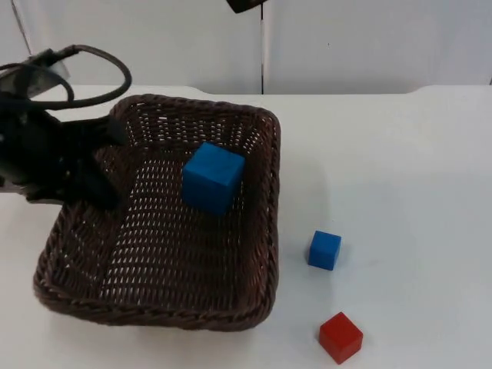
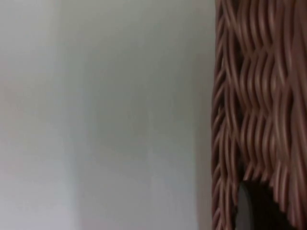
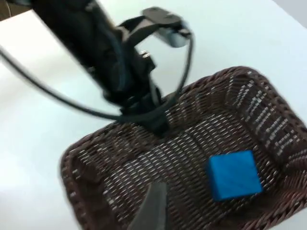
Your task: Pick up the basket with the left hand and place the largest block into the basket with the right hand.
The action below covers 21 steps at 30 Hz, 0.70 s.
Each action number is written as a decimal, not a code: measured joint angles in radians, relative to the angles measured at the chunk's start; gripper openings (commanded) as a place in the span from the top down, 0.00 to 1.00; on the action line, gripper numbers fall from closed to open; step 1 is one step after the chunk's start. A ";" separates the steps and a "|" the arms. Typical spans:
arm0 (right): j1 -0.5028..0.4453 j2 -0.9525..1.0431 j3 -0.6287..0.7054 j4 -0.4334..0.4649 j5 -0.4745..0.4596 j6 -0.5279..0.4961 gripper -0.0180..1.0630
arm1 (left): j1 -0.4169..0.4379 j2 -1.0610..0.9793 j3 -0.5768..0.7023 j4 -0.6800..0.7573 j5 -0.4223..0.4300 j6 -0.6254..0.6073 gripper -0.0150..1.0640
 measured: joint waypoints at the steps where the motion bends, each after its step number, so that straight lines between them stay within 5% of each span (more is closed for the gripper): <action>1: 0.000 0.000 0.000 0.000 0.003 0.000 0.26 | 0.000 0.023 -0.022 0.000 -0.004 0.002 0.99; 16: 0.000 0.000 0.000 0.000 0.010 0.000 0.26 | 0.000 0.270 -0.234 -0.016 0.046 0.008 0.99; 21: 0.000 -0.002 0.000 0.000 0.004 0.000 0.26 | 0.000 0.272 -0.237 -0.020 0.052 0.020 0.82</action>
